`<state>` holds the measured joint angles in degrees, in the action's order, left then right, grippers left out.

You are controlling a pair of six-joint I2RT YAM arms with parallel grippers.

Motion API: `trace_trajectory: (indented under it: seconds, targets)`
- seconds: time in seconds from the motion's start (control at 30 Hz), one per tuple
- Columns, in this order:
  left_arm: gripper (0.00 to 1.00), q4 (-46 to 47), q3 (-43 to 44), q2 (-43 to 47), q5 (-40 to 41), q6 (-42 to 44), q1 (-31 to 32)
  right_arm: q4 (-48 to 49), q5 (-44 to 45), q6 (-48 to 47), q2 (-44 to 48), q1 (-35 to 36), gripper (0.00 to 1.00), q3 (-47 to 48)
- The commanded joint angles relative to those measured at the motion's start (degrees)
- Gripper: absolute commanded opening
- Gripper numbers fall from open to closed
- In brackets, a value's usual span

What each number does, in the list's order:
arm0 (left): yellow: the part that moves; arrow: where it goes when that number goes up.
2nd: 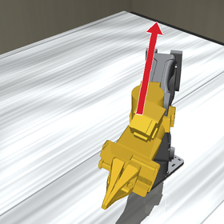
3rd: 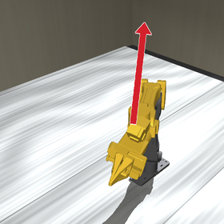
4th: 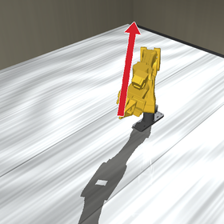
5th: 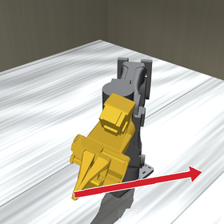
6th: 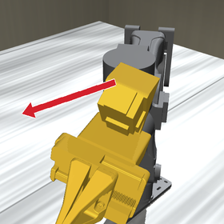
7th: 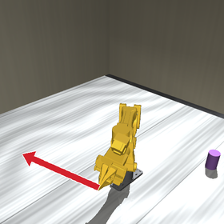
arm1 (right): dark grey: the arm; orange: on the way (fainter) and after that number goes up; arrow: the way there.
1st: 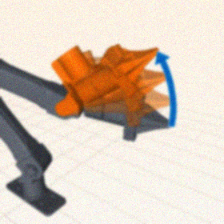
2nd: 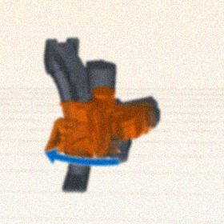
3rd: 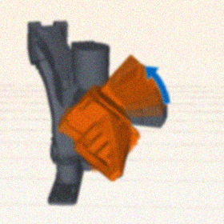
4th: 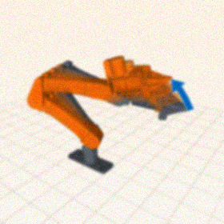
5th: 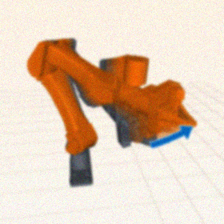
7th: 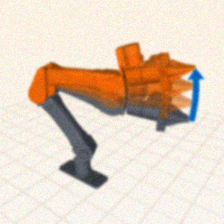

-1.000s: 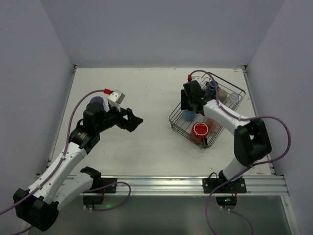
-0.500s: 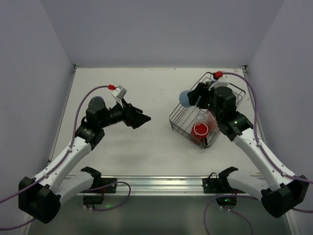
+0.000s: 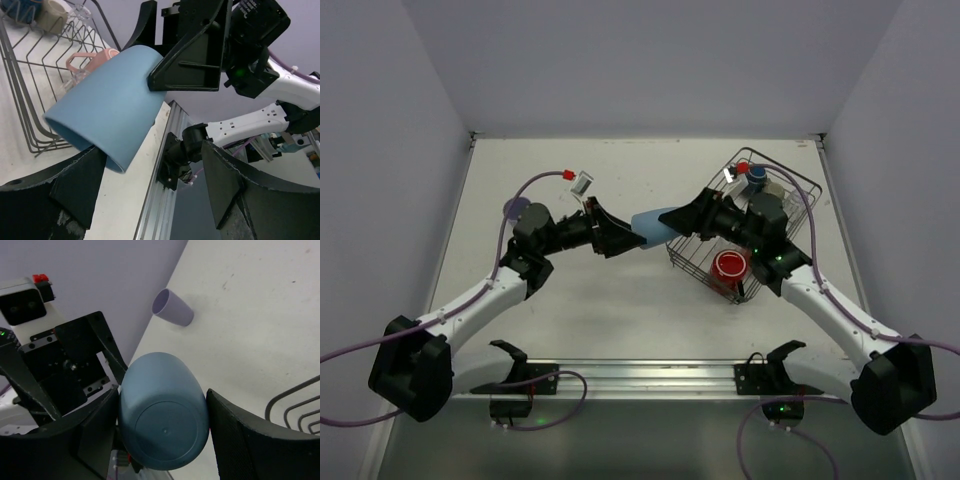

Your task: Unload the cups from the dish rack

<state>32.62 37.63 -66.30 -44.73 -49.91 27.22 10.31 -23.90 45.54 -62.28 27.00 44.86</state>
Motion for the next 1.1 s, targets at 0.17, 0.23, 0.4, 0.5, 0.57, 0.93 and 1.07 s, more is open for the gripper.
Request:
trace_trajectory:
  seconds: [0.17,0.23,0.4,0.5,0.57,0.93,1.07]
  targets:
    - [0.75,5.61,0.87,-1.55,-0.01,-2.03,1.43,14.39,-8.44,7.19,-1.53,0.5,0.27,-2.67]
    - [0.63,6.48,0.87,-1.72,0.78,-2.38,1.52,14.92,-8.53,7.55,-2.49,0.77,0.27,-3.02]
    - [0.14,8.95,1.04,-2.43,2.45,-3.35,1.69,18.16,-8.27,9.3,-4.6,1.12,0.27,-4.78]
    - [0.0,5.9,2.18,-2.6,3.24,-1.0,1.61,18.0,-8.44,9.04,-5.04,1.3,0.5,-5.13]
    - [0.0,-0.77,4.2,-1.38,8.3,3.04,1.61,16.16,-7.22,7.82,-3.91,1.21,0.8,-5.05]
    - [0.0,-60.99,31.71,-5.5,41.21,33.03,-9.52,-3.79,3.16,-5.37,6.2,1.21,0.99,-8.03]
    - [0.0,-69.34,37.07,-8.74,46.45,36.11,-15.79,-7.13,2.81,-8.52,7.96,1.21,0.99,-8.74]
